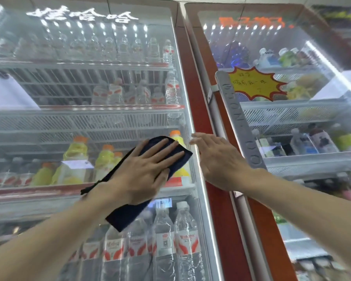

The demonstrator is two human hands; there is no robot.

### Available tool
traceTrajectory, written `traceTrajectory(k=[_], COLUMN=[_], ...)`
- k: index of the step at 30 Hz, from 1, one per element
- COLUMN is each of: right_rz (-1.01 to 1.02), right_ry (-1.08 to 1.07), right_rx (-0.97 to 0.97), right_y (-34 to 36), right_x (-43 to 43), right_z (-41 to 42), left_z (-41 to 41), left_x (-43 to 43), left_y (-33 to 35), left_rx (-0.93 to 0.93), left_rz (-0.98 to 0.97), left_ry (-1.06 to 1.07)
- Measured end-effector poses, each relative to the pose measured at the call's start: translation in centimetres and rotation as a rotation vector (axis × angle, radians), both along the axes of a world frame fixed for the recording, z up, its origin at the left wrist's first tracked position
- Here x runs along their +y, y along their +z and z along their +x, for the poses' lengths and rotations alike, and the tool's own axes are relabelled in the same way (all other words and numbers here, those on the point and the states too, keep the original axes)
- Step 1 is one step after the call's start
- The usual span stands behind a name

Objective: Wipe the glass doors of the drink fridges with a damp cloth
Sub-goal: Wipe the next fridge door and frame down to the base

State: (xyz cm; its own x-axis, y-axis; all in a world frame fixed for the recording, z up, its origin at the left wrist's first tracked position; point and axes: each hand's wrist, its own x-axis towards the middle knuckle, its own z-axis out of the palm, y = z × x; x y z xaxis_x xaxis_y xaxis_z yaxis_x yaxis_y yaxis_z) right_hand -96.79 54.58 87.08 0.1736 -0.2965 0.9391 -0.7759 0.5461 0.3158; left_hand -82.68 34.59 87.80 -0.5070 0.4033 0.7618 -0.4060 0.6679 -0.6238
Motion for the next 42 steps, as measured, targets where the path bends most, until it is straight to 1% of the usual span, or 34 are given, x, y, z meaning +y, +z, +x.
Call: traceTrajectory(k=[2, 4, 6, 8, 10, 12, 14, 16, 18, 19, 21, 23, 27, 30, 33, 36, 40, 42], right_rz=[-0.033, -0.059, -0.051, -0.065, -0.092, -0.116, -0.123, -0.106, -0.069, -0.057, -0.048, -0.05, -0.054, -0.06, -0.071, -0.07, -0.058, -0.055], right_ry=[-0.023, -0.049, -0.048, -0.005, 0.004, 0.008, -0.005, -0.034, -0.066, -0.079, -0.08, -0.072, -0.046, -0.006, 0.025, 0.061, 0.046, 0.033], right_rx=[-0.051, -0.043, -0.014, -0.031, -0.002, 0.028, 0.018, -0.015, -0.026, -0.027, -0.04, -0.046, -0.049, -0.055, -0.054, -0.052, -0.047, -0.049], right_y=[0.5, -0.1, -0.7, -0.9, -1.0, -1.0, -1.2, -1.6, -2.0, -2.0, -2.1, -2.0, -2.2, -2.2, -2.0, -2.0, -2.2, -2.1], right_x=[2.2, 3.3, 3.5, 3.6, 3.5, 3.4, 3.6, 3.8, 4.1, 4.1, 4.2, 4.1, 4.0, 4.0, 4.1, 4.2, 4.2, 4.3], right_z=[-0.5, -1.2, -1.6, -1.8, -1.8, -2.0, -2.5, -2.7, -2.8, -2.8, -2.7, -2.7, -2.6, -2.6, -2.7, -2.8, -2.9, -2.8], left_z=[-0.5, -1.9, -2.8, -3.3, -3.9, -4.5, -4.6, -4.4, -4.4, -4.8, -6.0, -7.5, -9.6, -10.8, -11.5, -11.3, -10.1, -8.3], left_x=[0.8, 2.0, 2.9, 3.7, 4.3, 4.9, 4.7, 4.2, 4.6, 5.2, 6.4, 7.6, 9.0, 10.0, 10.2, 10.4, 11.1, 11.0], left_y=[3.5, 5.3, 5.0, 3.5, 1.0, -2.3, -4.8, -4.7, -2.5, -1.1, 1.6, 2.8, 0.3, -2.8, -4.7, -5.1, -5.1, -4.7], left_rx=[0.113, 0.194, 0.234, 0.24, 0.223, 0.188, 0.143, 0.092, 0.083, 0.11, 0.221, 0.321, 0.477, 0.528, 0.516, 0.486, 0.37, 0.297], left_rz=[0.097, 0.199, 0.257, 0.288, 0.266, 0.152, 0.053, 0.028, 0.052, 0.091, 0.222, 0.34, 0.498, 0.518, 0.478, 0.489, 0.528, 0.495], left_ry=[0.034, 0.045, 0.044, 0.055, 0.051, 0.054, 0.005, 0.014, 0.019, 0.013, 0.002, -0.027, -0.122, -0.173, -0.178, -0.17, -0.112, -0.059])
